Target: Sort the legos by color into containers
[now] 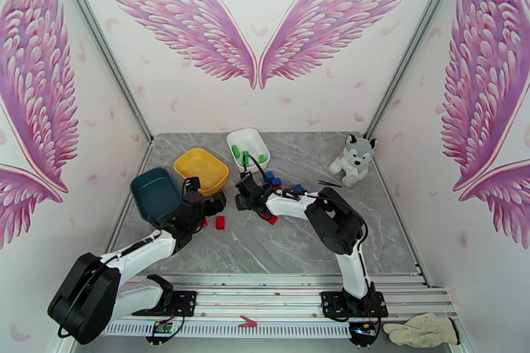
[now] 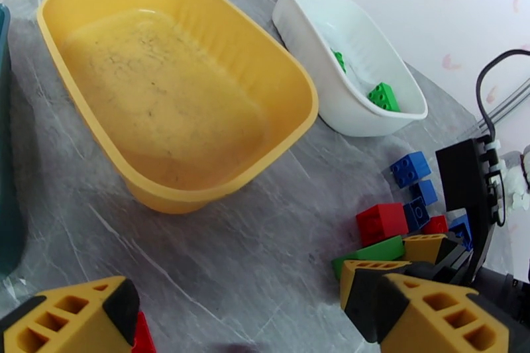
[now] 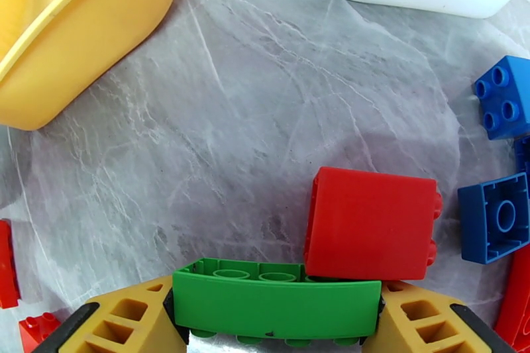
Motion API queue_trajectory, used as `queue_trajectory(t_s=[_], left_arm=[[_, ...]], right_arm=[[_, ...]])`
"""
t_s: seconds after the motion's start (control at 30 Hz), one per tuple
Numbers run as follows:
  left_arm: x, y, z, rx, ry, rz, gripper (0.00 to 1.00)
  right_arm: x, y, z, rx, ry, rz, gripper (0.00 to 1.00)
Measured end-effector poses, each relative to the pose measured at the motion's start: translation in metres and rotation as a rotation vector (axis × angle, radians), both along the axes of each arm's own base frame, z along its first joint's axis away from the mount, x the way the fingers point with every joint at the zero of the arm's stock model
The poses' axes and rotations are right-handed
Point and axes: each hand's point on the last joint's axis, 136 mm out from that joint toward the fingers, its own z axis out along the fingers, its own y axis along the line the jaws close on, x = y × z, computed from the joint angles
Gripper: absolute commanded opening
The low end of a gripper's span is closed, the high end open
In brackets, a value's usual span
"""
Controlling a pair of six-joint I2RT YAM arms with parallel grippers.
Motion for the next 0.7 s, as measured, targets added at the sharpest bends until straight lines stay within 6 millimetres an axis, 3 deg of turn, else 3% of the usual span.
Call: queue_trajectory(t_s=[0.27,0.43,0.57,0.7], left_arm=[[0.013,-0.030,0.013,-0.046,-0.016,-0.086,0.99],[0.030,-0.050,0.036,-0.097,-0.061,-0.137,0.99],[0.050,-0.063,0.056,-0.142,-0.104,-0.167,0.99],[0.070,-0.070,0.067,-0.177,-0.133,-0.184,0.99]], right_arm=[[-0.013,-0.020,0.017,0.069,0.025,0.012,0.57],[0.011,-0.033,0.045,0.172,-0.010,-0.019,0.56],[0.033,-0.048,0.053,0.226,-0.020,-0.057,0.55],[0.066,-0.054,0.074,0.301,-0.050,-0.094,0.55]])
